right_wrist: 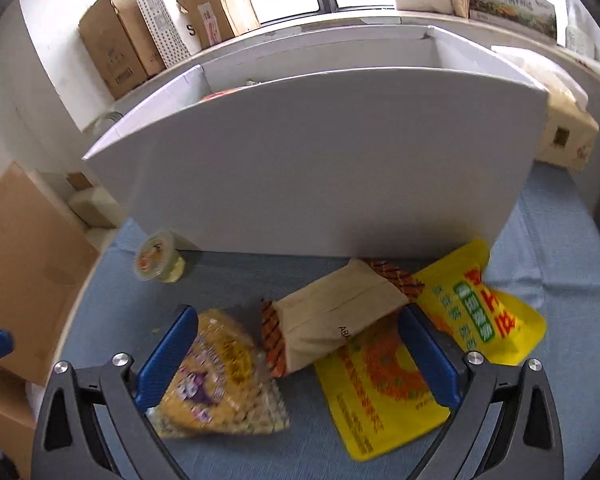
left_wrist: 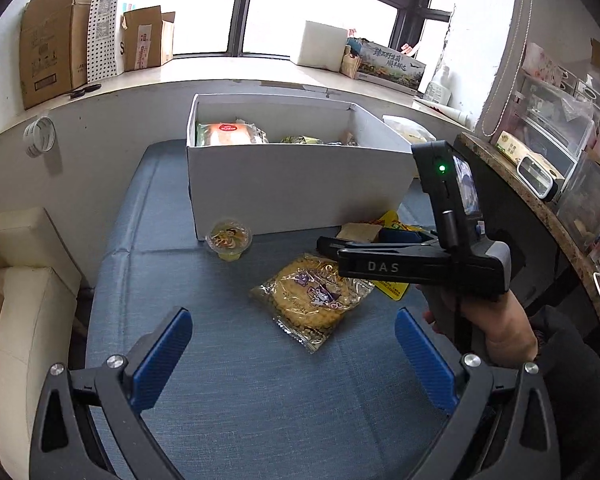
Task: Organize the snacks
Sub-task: 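Grasp the brown paper packet with the right tool while the left tool grasps the cartoon-lid jelly cup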
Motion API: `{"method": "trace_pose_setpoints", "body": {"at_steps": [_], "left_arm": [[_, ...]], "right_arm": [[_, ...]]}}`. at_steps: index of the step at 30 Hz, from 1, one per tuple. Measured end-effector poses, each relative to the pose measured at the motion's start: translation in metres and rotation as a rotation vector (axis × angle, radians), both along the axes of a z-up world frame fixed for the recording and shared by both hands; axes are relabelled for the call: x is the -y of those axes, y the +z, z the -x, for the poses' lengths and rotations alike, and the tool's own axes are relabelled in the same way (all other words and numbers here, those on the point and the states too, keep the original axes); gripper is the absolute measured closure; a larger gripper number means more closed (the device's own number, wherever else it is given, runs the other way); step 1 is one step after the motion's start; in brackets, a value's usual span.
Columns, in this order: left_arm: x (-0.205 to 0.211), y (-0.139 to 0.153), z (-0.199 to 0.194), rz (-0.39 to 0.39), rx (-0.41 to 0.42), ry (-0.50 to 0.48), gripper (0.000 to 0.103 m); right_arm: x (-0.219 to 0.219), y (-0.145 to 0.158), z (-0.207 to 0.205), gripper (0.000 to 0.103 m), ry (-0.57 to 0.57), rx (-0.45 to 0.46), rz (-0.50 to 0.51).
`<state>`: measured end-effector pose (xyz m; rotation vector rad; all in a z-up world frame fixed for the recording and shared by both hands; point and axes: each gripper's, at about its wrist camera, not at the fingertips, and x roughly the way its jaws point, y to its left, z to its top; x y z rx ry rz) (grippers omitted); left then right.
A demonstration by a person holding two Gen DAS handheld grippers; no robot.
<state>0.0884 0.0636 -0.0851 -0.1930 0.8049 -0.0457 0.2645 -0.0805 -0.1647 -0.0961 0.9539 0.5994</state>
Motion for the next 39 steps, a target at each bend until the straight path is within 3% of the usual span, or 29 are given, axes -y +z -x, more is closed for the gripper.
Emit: {"method": "trace_pose_setpoints", "body": {"at_steps": [1,4,10,17,26,31,34,39], "left_arm": [[-0.001,-0.001,-0.001,0.002,-0.003,0.002,0.000],[-0.004,-0.005,-0.003,0.002,-0.017,0.010,0.000],[-0.003,-0.004,-0.002,0.006,0.003,-0.002,0.000],[-0.003,-0.008,-0.004,0.007,-0.008,0.001,0.000],[-0.012,-0.011,-0.023,-0.047,-0.012,0.033,0.000],[-0.020,-0.023,-0.061,-0.059,-0.046,0.068,0.000],[-0.021,-0.032,-0.087,-0.118,-0.092,0.142,0.000],[-0.028,-0.052,-0.125,-0.117,-0.143,0.190,0.000]], "right_arm": [[-0.006,-0.001,-0.001,0.007,0.005,0.015,0.028],[-0.020,-0.011,-0.003,0.037,0.020,0.020,0.113],[-0.023,-0.015,0.011,0.073,0.049,0.045,0.110],[-0.005,0.000,0.020,0.079,0.056,0.046,0.068],[0.030,0.033,0.051,0.079,0.071,0.086,0.003],[0.050,0.051,0.070,0.079,0.038,0.117,-0.044],[0.063,0.061,0.079,0.079,0.015,0.130,-0.063],[0.090,0.071,0.089,0.079,-0.012,0.118,-0.087]]}}
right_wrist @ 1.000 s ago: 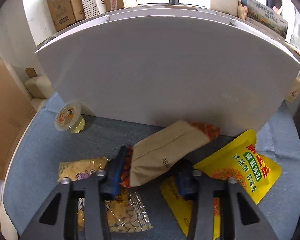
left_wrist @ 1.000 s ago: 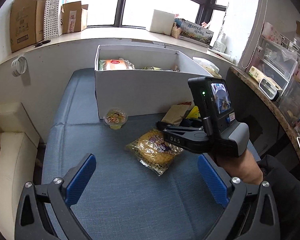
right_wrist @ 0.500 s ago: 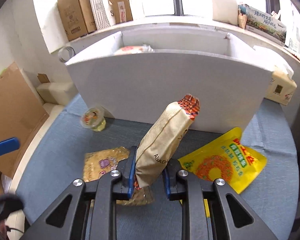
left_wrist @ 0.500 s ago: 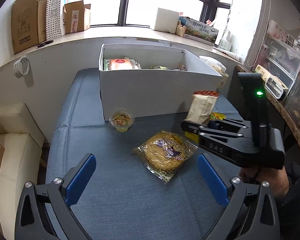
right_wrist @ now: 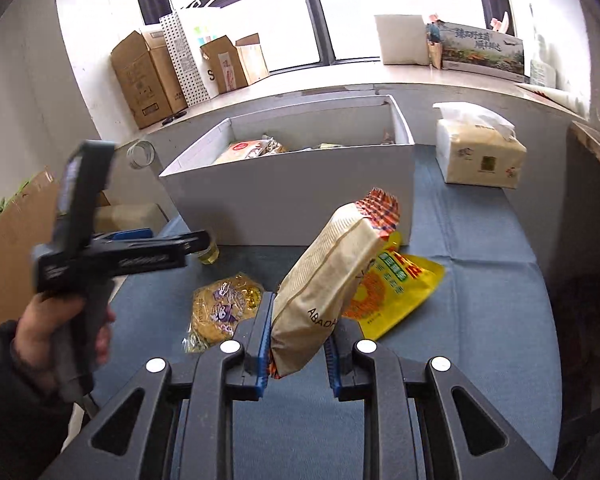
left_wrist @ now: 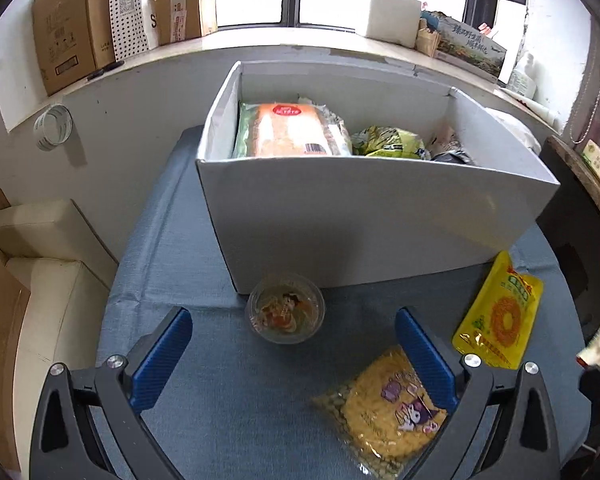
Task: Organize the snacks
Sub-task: 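Grasp the brown paper packet with the right tool while the left tool grasps the cartoon-lid jelly cup, then lower both held items into the white box and open both tools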
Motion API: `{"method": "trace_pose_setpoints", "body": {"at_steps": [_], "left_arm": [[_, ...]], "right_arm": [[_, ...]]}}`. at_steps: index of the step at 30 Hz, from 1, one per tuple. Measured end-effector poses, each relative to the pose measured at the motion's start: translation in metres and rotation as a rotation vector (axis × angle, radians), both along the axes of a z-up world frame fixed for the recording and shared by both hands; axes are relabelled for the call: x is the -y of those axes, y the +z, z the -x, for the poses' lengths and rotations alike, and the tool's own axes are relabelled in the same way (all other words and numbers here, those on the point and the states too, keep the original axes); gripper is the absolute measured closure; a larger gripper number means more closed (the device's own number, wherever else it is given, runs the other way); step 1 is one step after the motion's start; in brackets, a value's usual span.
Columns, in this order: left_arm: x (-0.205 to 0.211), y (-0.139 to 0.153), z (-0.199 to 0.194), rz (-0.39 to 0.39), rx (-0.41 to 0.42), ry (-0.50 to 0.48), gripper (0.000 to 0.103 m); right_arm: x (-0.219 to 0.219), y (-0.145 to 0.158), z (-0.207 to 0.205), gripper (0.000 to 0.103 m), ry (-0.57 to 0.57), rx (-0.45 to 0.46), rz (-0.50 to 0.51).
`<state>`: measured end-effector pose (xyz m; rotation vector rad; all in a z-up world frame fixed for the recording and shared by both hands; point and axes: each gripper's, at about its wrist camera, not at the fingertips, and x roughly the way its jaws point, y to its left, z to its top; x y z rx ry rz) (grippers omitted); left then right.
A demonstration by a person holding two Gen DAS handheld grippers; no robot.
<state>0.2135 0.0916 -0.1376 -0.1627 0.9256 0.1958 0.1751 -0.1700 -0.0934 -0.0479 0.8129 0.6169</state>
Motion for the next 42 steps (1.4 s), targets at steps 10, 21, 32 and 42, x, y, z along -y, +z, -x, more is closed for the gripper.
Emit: {"method": "trace_pose_setpoints", "body": {"at_steps": [10,21,32,42], "left_arm": [[-0.003,-0.025,-0.020,-0.032,-0.070,0.005,0.051],[0.004,0.036,0.042,-0.025,0.086,-0.051,0.051],[0.028,0.132,0.049,0.006,0.236,-0.137,0.051],[0.018,0.161,-0.041,0.044,0.245,-0.174,0.051]], "right_arm": [[0.012,-0.003,0.000,0.079,-0.023,-0.008,-0.002],[0.006,-0.002,0.005,0.079,-0.003,0.000,-0.014],[-0.002,0.036,-0.015,0.079,0.026,0.060,-0.079],[-0.041,0.082,-0.109,0.079,0.055,0.130,-0.058]]}}
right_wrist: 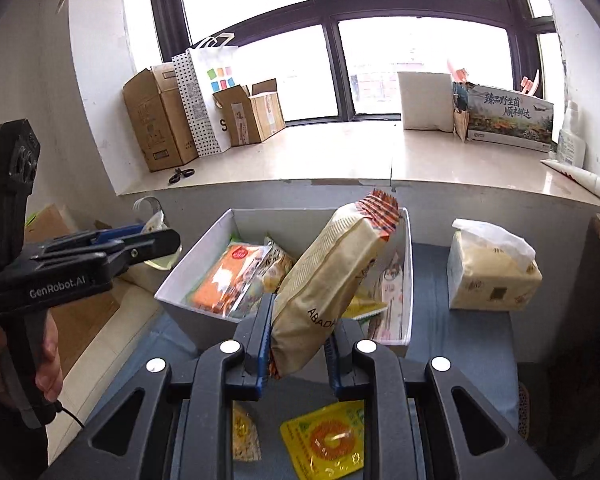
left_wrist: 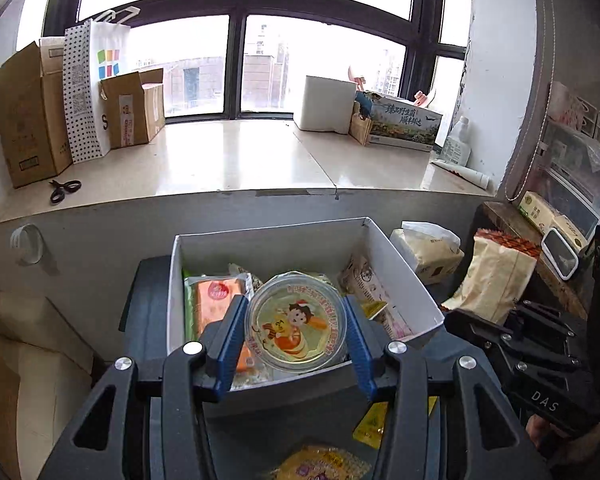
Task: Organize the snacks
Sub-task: 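Lower both held items into the white box and open both tools, then move both open tools back toward the yellow sauce packet and round cookie packet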
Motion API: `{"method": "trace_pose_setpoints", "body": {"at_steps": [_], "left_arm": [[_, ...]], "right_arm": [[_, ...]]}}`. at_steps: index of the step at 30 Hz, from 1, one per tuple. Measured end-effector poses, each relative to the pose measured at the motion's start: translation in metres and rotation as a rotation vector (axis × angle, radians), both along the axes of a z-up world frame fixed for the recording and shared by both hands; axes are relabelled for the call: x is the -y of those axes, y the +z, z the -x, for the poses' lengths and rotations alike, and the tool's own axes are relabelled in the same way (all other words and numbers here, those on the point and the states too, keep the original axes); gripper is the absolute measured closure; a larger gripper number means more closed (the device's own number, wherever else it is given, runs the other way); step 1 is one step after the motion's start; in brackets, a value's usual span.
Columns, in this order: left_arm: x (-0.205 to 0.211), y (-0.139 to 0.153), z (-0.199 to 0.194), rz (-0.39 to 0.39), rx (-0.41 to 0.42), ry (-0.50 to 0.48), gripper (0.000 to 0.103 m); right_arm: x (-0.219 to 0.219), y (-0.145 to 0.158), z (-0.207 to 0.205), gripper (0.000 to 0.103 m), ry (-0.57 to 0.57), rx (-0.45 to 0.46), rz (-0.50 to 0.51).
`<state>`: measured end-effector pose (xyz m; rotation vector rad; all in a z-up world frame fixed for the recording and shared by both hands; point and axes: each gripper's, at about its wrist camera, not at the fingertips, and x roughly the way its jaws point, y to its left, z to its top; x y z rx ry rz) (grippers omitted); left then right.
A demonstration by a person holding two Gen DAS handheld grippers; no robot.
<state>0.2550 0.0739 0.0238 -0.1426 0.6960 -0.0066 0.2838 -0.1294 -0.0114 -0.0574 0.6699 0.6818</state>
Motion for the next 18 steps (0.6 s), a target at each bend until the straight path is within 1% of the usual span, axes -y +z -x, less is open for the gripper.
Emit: {"method": "trace_pose_setpoints", "body": {"at_steps": [1,2,4,6,7,8,9,10,12,13,15,18], "left_arm": [[-0.002,-0.003,-0.013,0.019,-0.001,-0.003,0.051],[-0.003,-0.006,-0.025,0.019,-0.006,-0.001,0.051],[-0.004,-0.014,-0.048,-0.013,-0.021,0.016,0.051],[-0.007,-0.024,-0.067,0.003,-0.054,0.005,0.050],[-0.007,-0.030,-0.075,0.013,-0.067,-0.002,0.048],[-0.007,-0.035,-0.081,0.003,-0.082,-0.001,0.033],[-0.007,-0.040,-0.086,-0.023,-0.093,0.022,0.019],[-0.011,-0.044,-0.089,-0.030,-0.097,0.042,0.014],[-0.023,-0.050,-0.088,0.047,-0.101,0.021,0.002],[-0.026,-0.051,-0.086,0.062,-0.094,0.023,0.000],[-0.028,-0.051,-0.081,0.026,-0.079,0.040,0.000],[-0.025,-0.048,-0.074,-0.008,-0.069,0.036,0.000]], "right_arm": [[-0.004,0.001,-0.012,0.079,-0.013,0.002,-0.001],[-0.008,0.000,-0.025,0.079,-0.019,-0.005,0.008],[-0.016,-0.004,-0.049,0.079,-0.010,-0.023,0.020],[-0.025,-0.011,-0.069,0.077,0.003,-0.033,0.043],[-0.029,-0.015,-0.078,0.066,-0.002,-0.037,0.060],[-0.032,-0.019,-0.088,0.037,-0.008,-0.054,0.077],[-0.036,-0.024,-0.097,0.018,-0.011,-0.077,0.094],[-0.036,-0.027,-0.103,0.002,-0.025,-0.084,0.104],[-0.029,-0.029,-0.109,0.000,-0.055,-0.064,0.088],[-0.026,-0.029,-0.111,0.000,-0.067,-0.069,0.088],[-0.020,-0.030,-0.113,0.000,-0.073,-0.078,0.086],[-0.016,-0.027,-0.108,0.000,-0.085,-0.049,0.088]]}}
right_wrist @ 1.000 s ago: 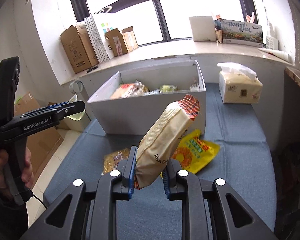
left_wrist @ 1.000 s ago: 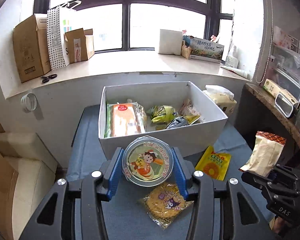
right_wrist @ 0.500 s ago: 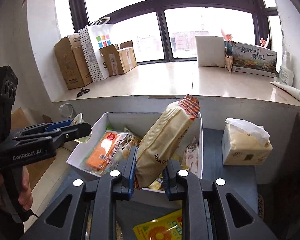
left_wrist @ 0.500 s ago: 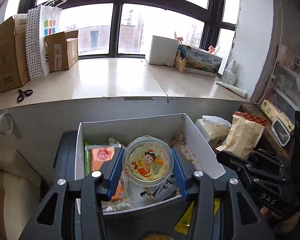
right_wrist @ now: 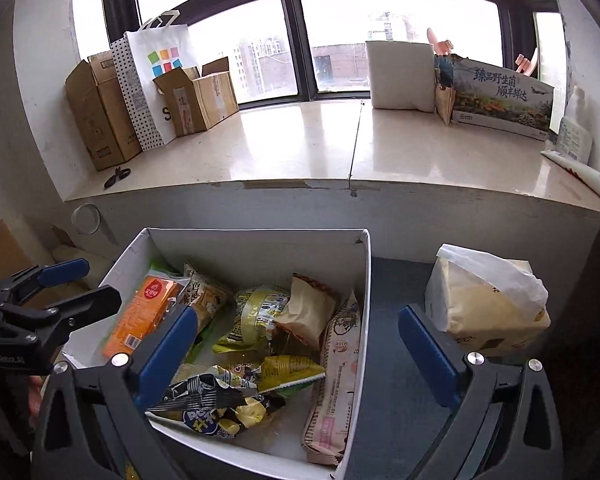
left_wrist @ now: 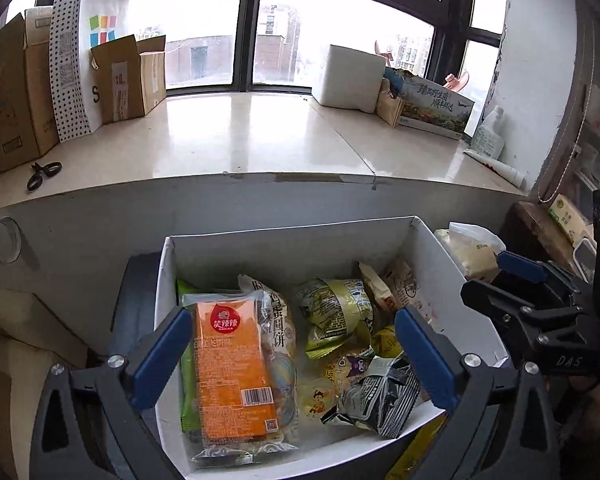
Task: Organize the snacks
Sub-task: 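Move both open tools back toward the yellow sauce packet and round cookie packet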
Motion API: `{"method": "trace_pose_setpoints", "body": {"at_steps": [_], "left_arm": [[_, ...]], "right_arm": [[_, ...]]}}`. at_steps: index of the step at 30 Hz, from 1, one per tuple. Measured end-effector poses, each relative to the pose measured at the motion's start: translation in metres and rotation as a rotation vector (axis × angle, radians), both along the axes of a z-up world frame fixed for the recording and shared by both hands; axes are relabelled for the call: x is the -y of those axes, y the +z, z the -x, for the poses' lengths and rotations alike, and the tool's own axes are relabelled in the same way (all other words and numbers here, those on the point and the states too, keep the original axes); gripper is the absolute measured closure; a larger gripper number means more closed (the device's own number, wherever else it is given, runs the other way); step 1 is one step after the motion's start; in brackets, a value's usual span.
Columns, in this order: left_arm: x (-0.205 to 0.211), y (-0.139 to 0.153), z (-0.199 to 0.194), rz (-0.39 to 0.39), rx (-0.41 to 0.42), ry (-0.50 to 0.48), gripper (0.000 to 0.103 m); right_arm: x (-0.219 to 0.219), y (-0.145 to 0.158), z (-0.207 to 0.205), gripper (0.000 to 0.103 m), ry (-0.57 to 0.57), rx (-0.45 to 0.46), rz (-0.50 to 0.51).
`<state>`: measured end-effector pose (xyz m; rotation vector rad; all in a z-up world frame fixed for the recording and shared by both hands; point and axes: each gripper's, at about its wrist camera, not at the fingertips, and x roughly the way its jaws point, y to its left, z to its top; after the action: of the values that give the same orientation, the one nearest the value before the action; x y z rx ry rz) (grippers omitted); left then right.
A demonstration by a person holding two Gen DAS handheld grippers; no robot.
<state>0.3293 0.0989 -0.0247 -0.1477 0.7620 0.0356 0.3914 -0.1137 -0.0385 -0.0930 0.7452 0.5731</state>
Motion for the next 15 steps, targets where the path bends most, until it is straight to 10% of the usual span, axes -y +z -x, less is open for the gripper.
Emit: {"method": "trace_pose_setpoints", "body": {"at_steps": [15], "left_arm": [[0.029,0.021,0.115,-0.093,0.092,-0.051,0.000]], "right_arm": [[0.041,0.033,0.085,0.000,0.058,0.065,-0.147]]}}
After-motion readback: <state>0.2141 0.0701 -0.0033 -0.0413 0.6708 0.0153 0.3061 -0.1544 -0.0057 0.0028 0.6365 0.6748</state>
